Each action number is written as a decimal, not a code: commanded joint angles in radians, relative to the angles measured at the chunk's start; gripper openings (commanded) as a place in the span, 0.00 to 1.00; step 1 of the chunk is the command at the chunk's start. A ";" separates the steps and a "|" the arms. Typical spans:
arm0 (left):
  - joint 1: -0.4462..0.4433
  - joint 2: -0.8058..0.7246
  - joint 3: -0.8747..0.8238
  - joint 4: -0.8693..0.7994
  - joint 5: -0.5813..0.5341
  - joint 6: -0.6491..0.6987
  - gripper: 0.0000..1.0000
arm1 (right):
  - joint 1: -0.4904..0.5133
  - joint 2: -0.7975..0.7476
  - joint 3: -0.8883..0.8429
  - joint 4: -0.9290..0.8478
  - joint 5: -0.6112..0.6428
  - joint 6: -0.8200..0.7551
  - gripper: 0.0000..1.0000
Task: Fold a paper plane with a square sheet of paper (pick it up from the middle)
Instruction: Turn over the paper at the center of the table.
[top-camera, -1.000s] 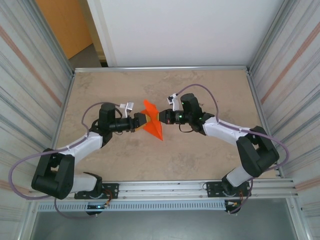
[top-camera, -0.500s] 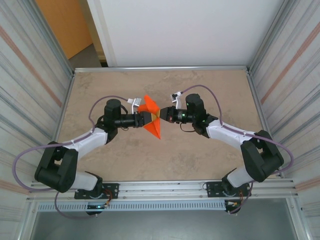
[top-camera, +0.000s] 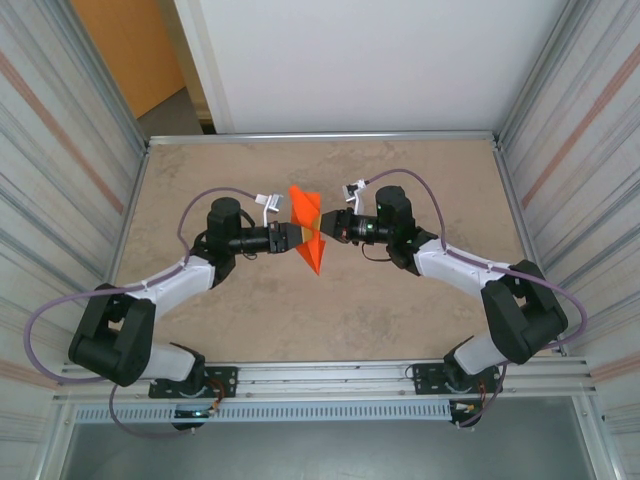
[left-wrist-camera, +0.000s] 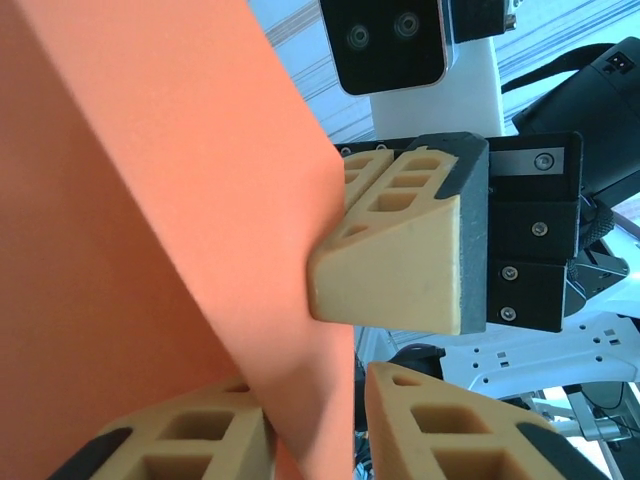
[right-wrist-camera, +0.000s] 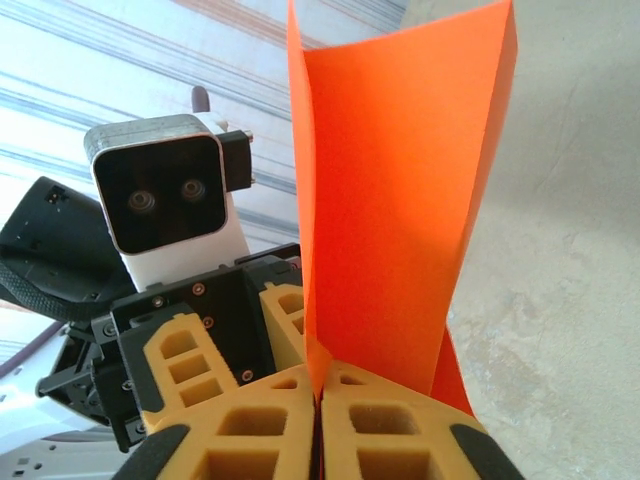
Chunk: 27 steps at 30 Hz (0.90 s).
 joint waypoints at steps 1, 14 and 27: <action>-0.006 -0.023 0.010 0.033 0.019 0.026 0.26 | -0.011 -0.033 -0.012 0.028 -0.025 0.027 0.14; -0.006 -0.018 0.021 -0.029 -0.008 0.062 0.11 | -0.074 -0.146 -0.038 -0.166 0.063 -0.053 0.38; -0.110 -0.004 0.284 -0.829 -0.558 0.499 0.10 | -0.096 -0.365 -0.036 -0.629 0.497 -0.257 0.57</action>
